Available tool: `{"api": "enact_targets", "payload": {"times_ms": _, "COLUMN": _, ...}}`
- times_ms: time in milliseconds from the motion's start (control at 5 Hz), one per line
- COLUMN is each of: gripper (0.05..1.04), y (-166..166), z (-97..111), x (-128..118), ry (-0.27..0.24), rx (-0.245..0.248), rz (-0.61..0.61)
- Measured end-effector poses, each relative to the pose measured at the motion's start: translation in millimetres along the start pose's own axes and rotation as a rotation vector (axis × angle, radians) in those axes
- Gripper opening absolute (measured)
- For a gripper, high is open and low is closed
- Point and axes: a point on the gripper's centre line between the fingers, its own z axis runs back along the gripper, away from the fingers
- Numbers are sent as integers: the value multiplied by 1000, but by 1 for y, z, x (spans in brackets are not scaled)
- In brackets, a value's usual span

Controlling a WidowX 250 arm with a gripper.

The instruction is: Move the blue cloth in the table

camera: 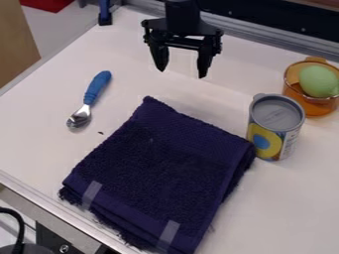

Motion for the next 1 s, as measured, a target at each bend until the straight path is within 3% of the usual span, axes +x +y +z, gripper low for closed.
{"api": "enact_targets", "payload": {"times_ms": 400, "gripper": 997, "y": 2, "z": -19, "x": -26, "ry": 94, "rx": 6, "rz": -32}}
{"api": "enact_targets", "payload": {"times_ms": 600, "gripper": 997, "y": 3, "z": -1, "x": -45, "ry": 69, "rx": -33, "rz": -102}}
{"api": "enact_targets", "payload": {"times_ms": 800, "gripper": 968, "y": 1, "z": 8, "x": -68, "ry": 81, "rx": -91, "rz": -150}}
{"api": "enact_targets", "payload": {"times_ms": 1000, "gripper": 706, "y": -6, "z": -1, "x": -91, "ry": 124, "rx": -76, "rz": -184}}
